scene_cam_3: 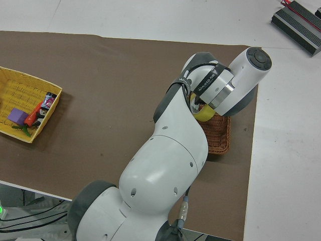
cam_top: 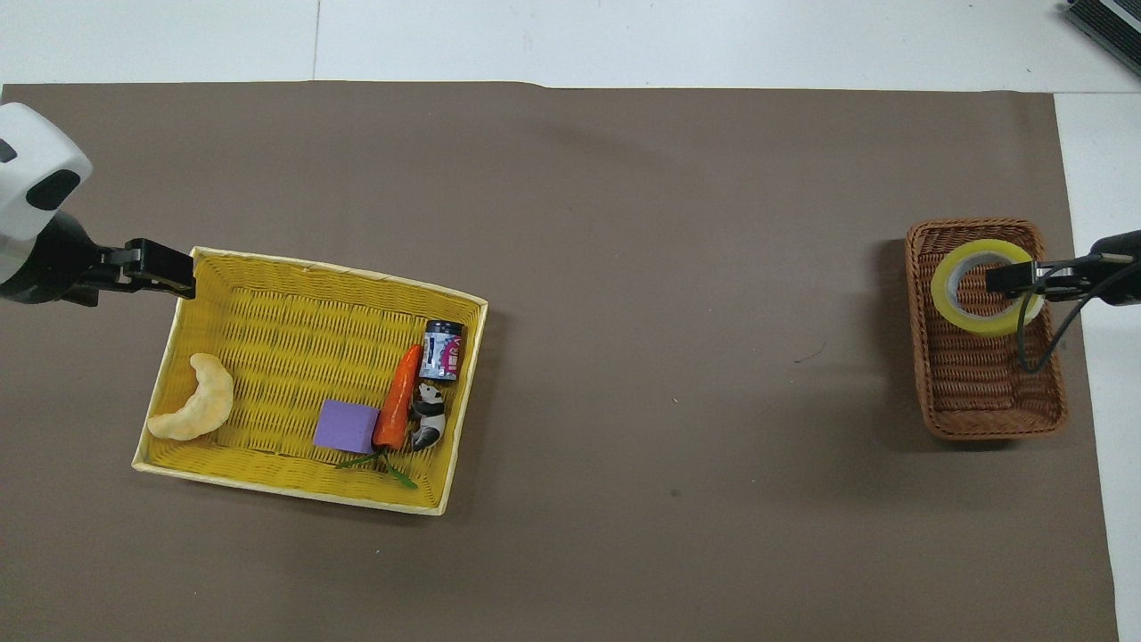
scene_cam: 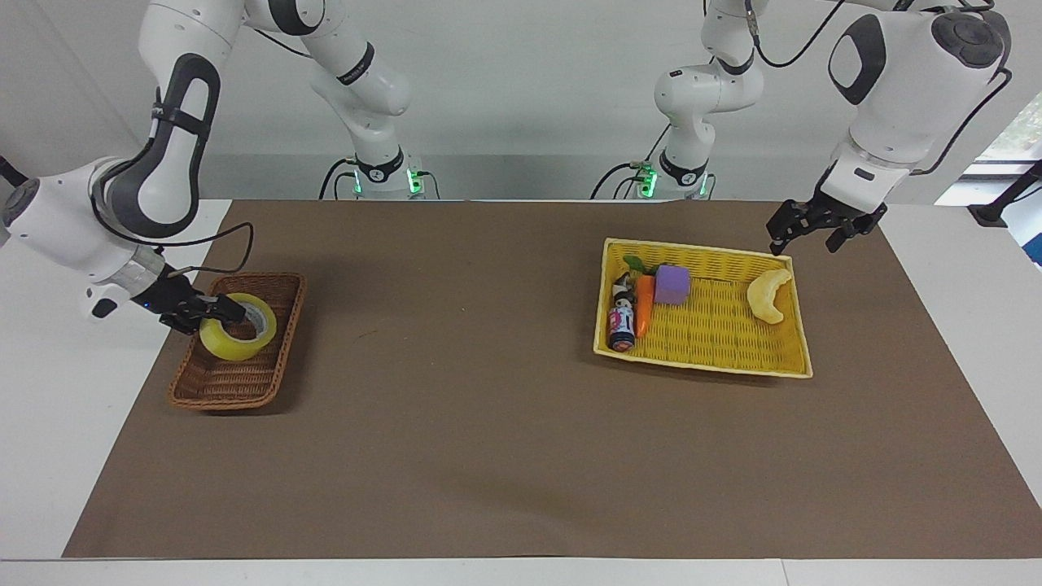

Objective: Move tape to another basket
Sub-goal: 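Lower the tape into the wicker basket and open the right gripper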

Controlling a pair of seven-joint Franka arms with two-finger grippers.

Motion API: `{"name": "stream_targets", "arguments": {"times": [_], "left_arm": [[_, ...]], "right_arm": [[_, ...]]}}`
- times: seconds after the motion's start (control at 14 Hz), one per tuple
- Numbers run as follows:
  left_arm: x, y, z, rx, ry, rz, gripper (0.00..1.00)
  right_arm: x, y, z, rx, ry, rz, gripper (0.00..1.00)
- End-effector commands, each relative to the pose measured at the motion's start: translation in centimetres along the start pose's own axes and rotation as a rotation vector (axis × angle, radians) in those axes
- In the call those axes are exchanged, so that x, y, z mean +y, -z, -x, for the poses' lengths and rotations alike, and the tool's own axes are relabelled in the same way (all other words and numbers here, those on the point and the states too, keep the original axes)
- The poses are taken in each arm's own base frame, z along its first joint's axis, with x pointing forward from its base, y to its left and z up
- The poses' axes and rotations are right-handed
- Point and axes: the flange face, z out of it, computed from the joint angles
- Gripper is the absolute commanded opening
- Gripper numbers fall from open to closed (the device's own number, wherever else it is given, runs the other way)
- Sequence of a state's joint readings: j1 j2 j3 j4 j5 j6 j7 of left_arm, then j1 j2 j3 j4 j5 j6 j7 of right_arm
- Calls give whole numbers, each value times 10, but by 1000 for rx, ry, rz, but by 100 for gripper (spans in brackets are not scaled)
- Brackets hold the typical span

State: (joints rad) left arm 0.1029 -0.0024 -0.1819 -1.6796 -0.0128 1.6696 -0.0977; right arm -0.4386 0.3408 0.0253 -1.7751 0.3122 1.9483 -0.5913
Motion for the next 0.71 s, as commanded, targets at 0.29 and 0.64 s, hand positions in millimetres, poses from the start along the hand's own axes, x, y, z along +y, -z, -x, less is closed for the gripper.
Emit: {"name": "stream_targets", "arguments": {"times": [0.29, 0.64], "left_arm": [[-17, 2, 3, 10, 20, -15, 100], [-30, 0, 4, -3, 34, -15, 100]], "right_arm": [[1, -20, 10, 3, 47, -11, 18], [3, -20, 9, 23, 31, -31, 100]]}}
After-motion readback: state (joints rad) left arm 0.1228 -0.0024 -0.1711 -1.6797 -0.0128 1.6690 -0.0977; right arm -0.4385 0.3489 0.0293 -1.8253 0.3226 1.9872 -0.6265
